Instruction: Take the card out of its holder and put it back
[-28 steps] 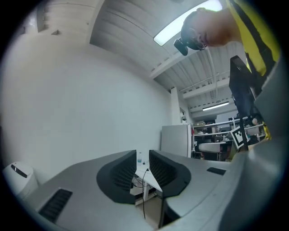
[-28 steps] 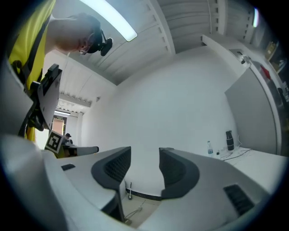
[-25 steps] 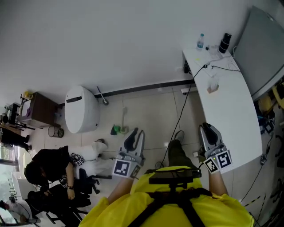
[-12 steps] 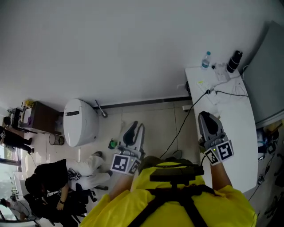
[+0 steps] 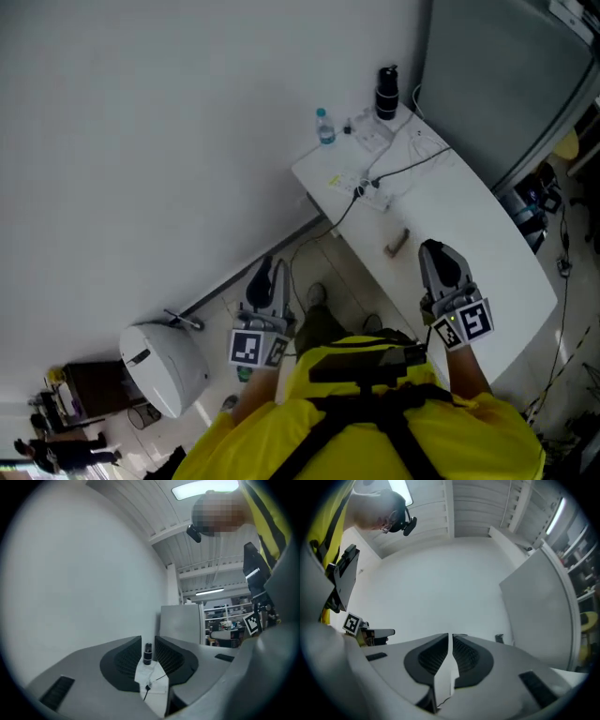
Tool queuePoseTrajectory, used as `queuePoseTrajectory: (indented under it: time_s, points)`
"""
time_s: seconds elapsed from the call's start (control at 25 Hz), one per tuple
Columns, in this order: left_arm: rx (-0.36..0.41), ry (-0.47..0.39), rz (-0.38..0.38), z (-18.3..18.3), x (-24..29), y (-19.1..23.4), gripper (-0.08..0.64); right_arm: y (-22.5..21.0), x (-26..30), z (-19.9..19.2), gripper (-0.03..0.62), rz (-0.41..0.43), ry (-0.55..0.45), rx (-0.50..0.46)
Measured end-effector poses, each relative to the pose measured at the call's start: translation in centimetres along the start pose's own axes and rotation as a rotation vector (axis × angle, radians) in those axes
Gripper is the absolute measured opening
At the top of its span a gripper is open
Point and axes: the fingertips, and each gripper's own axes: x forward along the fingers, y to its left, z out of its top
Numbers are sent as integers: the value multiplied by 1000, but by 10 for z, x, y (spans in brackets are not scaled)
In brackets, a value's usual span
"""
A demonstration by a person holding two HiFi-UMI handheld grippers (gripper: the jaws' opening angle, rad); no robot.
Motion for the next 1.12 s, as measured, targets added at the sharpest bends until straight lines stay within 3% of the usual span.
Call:
queuePoseTrajectory:
  time_s: [0.08,0.28,0.44,0.56,0.68,0.8,0.96,1.12]
  points:
    - [-5,3,-127,-3,42,-17,144,-24,-14,3,34,-131,-21,-9]
    - [-8,13,-400,-6,125,-64,152,-64,-56,11,34,-488,-63,-19]
    - [-2,54,-602,-20,159,-97,152,-62,-104,8,34,-763,-93,-25]
    - [-6,105,-707,-42,172,-114,141,-53,-131,-5,34,-918,-95,-13]
    - [-12,191,-754,-82,181,-123,139,-40,-150,-19,34,-1045,-102,-9]
    - [-37,324,-744,-136,187,-126,140,-29,-158,-39,34,-1125,-75,15]
    - [-66,520,-714,-223,181,-128,140,-23,-167,-71,34,-1159,-3,51]
    - [-37,612,-666,-279,180,-141,159,-32,-178,-89,34,-1147,23,64]
